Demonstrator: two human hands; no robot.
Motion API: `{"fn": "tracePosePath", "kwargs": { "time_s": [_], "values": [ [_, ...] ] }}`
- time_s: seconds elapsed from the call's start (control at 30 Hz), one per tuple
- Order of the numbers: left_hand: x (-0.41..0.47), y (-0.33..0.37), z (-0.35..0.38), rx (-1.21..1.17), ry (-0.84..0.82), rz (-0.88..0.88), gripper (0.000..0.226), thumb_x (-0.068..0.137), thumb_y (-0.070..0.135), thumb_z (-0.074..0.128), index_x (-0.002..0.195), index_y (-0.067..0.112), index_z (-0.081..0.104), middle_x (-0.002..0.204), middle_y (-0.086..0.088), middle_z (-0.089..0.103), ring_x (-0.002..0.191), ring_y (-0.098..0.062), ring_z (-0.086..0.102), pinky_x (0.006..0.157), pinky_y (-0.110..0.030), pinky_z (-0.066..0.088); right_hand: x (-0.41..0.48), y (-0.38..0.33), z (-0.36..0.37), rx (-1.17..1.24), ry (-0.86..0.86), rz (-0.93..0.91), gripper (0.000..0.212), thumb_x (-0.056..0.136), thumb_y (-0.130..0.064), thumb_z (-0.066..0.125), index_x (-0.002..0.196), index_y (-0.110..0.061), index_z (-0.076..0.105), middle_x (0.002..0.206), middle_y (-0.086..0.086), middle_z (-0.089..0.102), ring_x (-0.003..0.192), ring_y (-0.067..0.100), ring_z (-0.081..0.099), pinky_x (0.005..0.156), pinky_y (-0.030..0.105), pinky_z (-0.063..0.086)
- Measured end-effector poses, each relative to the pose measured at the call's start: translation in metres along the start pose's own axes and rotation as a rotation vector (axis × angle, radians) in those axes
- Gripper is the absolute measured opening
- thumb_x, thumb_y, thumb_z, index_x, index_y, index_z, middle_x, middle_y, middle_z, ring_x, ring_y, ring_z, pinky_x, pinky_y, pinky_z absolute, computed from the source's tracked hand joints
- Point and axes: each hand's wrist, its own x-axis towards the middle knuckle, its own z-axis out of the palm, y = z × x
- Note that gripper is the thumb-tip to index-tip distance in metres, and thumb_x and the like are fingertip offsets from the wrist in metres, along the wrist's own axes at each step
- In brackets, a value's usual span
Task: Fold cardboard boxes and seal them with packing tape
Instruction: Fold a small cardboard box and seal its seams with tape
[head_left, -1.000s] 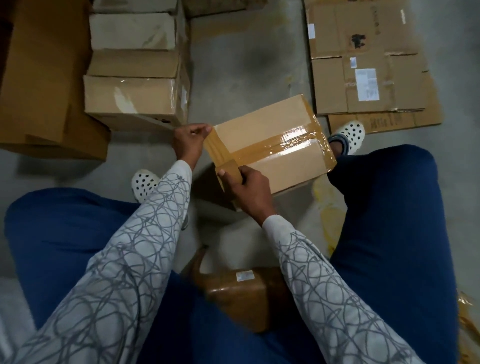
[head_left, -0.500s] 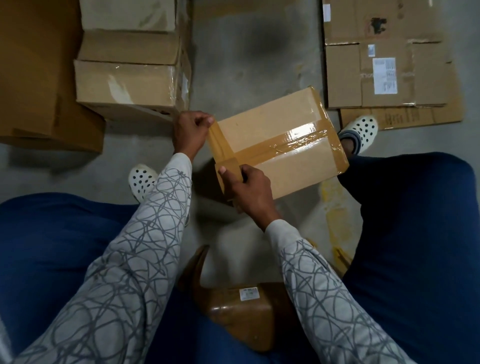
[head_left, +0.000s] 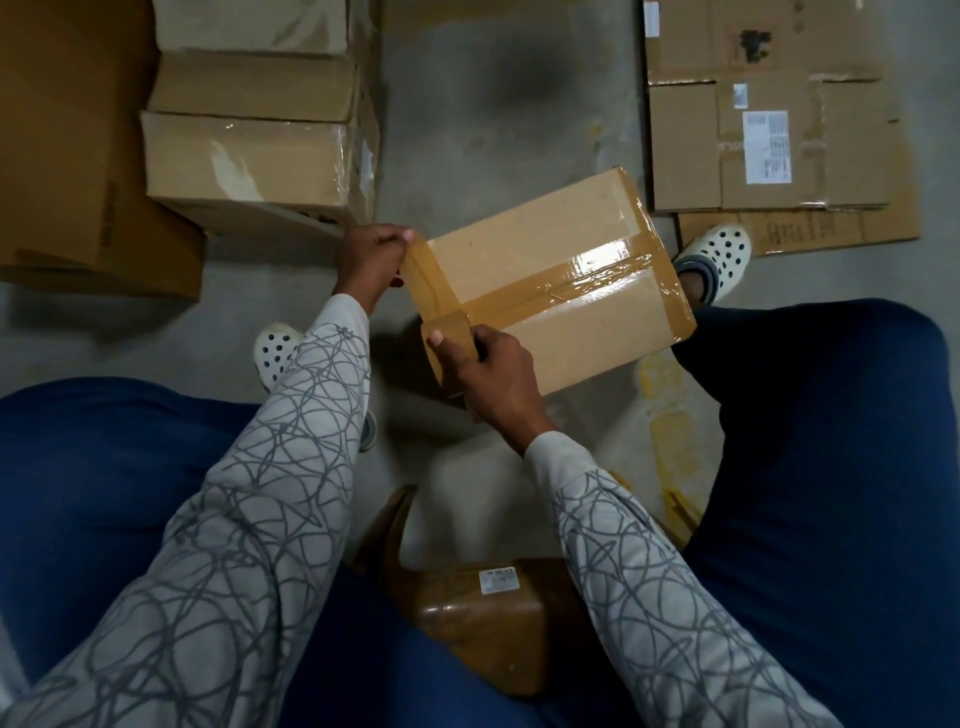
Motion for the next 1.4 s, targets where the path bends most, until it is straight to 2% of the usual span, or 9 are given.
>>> {"fn": "tracePosePath", "kwargs": {
  "time_s": [0.13,0.27,0.33,0.47,0.57,0.7,0.97,1.2,1.4],
  "values": [
    [-0.002,-0.020,0.003,0.080,0.083,-0.196,0.028,0.094,0.025,0.062,0.118,0.020,0.076,0.106,-0.007,0.076,0.092,-0.029,0.073,0.080,-0.038,0.060,-0.006,-0.004,0.007,0.016,-0.044,-0.005,0.085,0.077,-0.078,0.052,0.125,-0.010,0.069,0.127,0.010,0.069,0.111,0.028,0.067,0.092,0.049,0.057],
    [-0.026,-0.013,0.007,-0.070,0.539,0.036,0.029,0.092,0.010,0.055,0.110,0.015,0.078,0.113,-0.004,0.076,0.105,-0.018,0.069,0.093,-0.027,0.055,-0.006,-0.004,0.008,0.042,0.007,-0.018,0.087,0.074,-0.082,0.046,0.119,-0.013,0.072,0.123,0.010,0.072,0.109,0.028,0.068,0.093,0.047,0.055],
    [-0.035,0.000,0.019,-0.129,0.364,0.168,0.029,0.099,0.011,0.055,0.122,0.013,0.073,0.127,-0.003,0.070,0.116,-0.012,0.063,0.098,-0.018,0.050,-0.003,-0.002,0.010,0.049,0.034,-0.019,0.079,0.077,-0.081,0.047,0.109,-0.015,0.075,0.116,0.010,0.074,0.104,0.029,0.069,0.091,0.047,0.056],
    [-0.033,-0.005,0.032,0.203,-0.022,0.280,0.040,0.107,0.030,0.042,0.134,0.009,0.063,0.139,-0.011,0.061,0.134,-0.025,0.052,0.112,-0.034,0.040,-0.006,0.010,0.011,-0.004,0.015,-0.040,0.056,0.092,-0.071,0.048,0.083,-0.020,0.069,0.088,0.008,0.074,0.083,0.027,0.070,0.079,0.045,0.057],
    [-0.034,-0.013,0.037,0.267,-0.058,0.239,0.041,0.110,0.034,0.035,0.134,0.009,0.057,0.136,-0.014,0.061,0.124,-0.029,0.057,0.100,-0.031,0.042,-0.014,0.016,0.011,-0.043,0.041,-0.071,0.047,0.100,-0.056,0.051,0.088,-0.016,0.072,0.084,0.010,0.073,0.079,0.027,0.068,0.072,0.034,0.051],
    [-0.034,-0.017,0.036,0.213,-0.091,0.210,0.041,0.110,0.034,0.035,0.138,0.014,0.057,0.140,-0.010,0.059,0.128,-0.026,0.056,0.108,-0.035,0.043,-0.031,0.026,0.015,-0.112,0.047,-0.019,0.062,0.095,-0.065,0.047,0.114,-0.012,0.072,0.099,0.012,0.076,0.092,0.033,0.070,0.084,0.042,0.056],
    [-0.035,-0.016,0.031,0.164,-0.155,0.173,0.045,0.108,0.043,0.035,0.144,0.023,0.055,0.146,-0.004,0.057,0.133,-0.020,0.052,0.115,-0.038,0.039,-0.068,0.053,0.005,-0.181,0.053,0.132,0.051,0.097,-0.059,0.053,0.097,-0.012,0.074,0.081,0.010,0.074,0.078,0.029,0.071,0.082,0.045,0.058],
    [-0.030,-0.017,0.030,0.153,-0.165,0.165,0.045,0.109,0.041,0.038,0.146,0.020,0.054,0.148,-0.004,0.055,0.135,-0.017,0.050,0.111,-0.022,0.035,-0.073,0.075,-0.007,-0.430,-0.012,0.285,0.065,0.097,-0.064,0.035,0.100,-0.013,0.076,0.088,0.010,0.069,0.082,0.030,0.066,0.075,0.034,0.050],
    [-0.026,-0.021,0.032,0.166,-0.160,0.142,0.048,0.109,0.044,0.037,0.148,0.021,0.051,0.152,-0.003,0.051,0.139,-0.017,0.047,0.116,-0.027,0.033,-0.053,0.092,-0.001,-0.462,-0.101,0.409,0.066,0.099,-0.063,0.039,0.105,-0.006,0.073,0.095,0.013,0.068,0.086,0.027,0.066,0.079,0.035,0.051]
  ]
}}
